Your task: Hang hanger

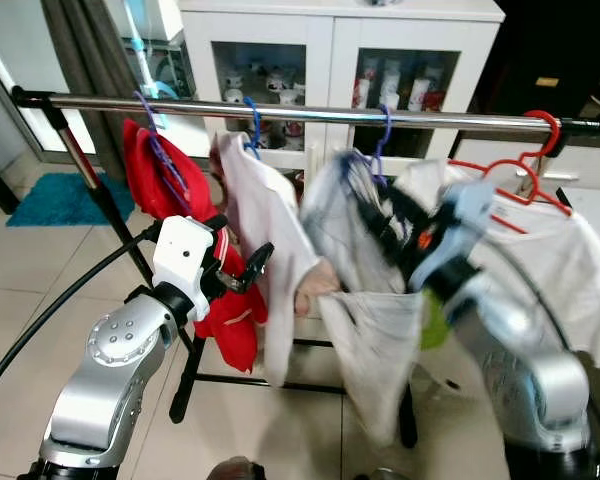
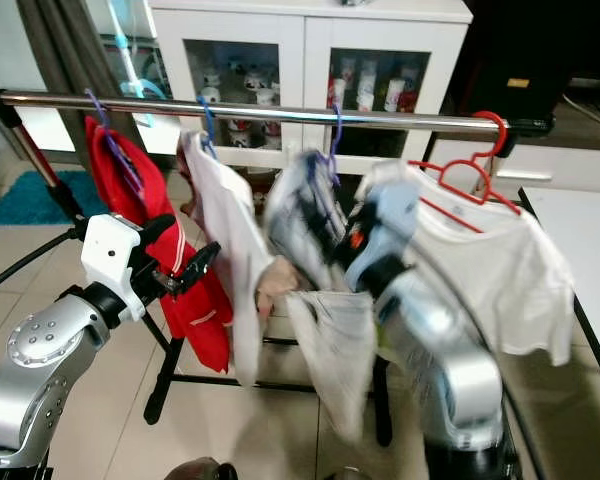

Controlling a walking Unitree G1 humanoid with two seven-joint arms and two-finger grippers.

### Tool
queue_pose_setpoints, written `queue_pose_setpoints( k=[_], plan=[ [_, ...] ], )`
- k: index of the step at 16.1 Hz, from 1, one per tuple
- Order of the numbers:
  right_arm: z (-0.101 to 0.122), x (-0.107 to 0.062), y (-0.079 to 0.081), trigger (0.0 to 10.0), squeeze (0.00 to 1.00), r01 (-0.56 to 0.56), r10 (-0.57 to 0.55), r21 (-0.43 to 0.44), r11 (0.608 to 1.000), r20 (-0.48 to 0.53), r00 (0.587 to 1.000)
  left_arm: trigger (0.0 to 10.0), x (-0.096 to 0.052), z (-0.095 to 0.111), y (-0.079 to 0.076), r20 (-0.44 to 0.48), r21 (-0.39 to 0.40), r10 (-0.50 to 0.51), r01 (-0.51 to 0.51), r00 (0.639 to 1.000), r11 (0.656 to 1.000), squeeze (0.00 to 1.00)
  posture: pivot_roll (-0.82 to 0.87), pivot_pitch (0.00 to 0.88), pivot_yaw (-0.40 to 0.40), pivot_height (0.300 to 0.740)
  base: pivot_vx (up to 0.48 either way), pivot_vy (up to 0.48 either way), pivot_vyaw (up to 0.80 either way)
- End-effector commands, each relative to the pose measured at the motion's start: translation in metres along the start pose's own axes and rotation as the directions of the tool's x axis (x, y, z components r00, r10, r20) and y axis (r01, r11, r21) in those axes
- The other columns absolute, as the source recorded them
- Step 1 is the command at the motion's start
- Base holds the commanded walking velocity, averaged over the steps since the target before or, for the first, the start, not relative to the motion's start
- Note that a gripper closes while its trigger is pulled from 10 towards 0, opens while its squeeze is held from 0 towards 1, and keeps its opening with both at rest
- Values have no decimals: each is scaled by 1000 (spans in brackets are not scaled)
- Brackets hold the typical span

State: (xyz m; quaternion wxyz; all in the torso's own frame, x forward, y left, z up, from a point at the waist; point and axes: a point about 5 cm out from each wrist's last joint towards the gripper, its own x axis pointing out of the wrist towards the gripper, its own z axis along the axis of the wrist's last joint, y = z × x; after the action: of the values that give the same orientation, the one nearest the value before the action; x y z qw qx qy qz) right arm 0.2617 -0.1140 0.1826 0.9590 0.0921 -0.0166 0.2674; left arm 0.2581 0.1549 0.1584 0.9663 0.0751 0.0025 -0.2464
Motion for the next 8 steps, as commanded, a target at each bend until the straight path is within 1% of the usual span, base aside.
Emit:
queue_pose_setpoints(
  k=[1, 3, 6, 8],
  plan=[
    [4, 0, 6, 10000, 1000, -10, 11, -11, 1000, 4, 1000, 10000, -1, 0, 4, 0, 7, 25, -25, 1000, 1000, 0, 3, 55, 55, 740, 0, 0, 0],
    [6, -2, 11, 10000, 1000, 8, -8, 21, 1000, 10, 1000, 10000, -1, 0, 3, 2, 8, 28, -28, 1000, 1000, 0, 6, 54, 52, 740, 0, 0, 0],
    [13, -1, 10, 10000, 1000, 12, -12, 19, 1000, 38, 999, 10000, -2, -1, 3, -3, 18, 29, -29, 1000, 999, 0, 13, 52, 44, 740, 0, 0, 0],
    [13, -2, 7, 10000, 1000, 25, -26, 13, 1000, 30, 999, 10000, -3, -2, 3, -11, 19, 34, -33, 999, 999, 0, 13, 52, 44, 740, 0, 0, 0]
  ],
)
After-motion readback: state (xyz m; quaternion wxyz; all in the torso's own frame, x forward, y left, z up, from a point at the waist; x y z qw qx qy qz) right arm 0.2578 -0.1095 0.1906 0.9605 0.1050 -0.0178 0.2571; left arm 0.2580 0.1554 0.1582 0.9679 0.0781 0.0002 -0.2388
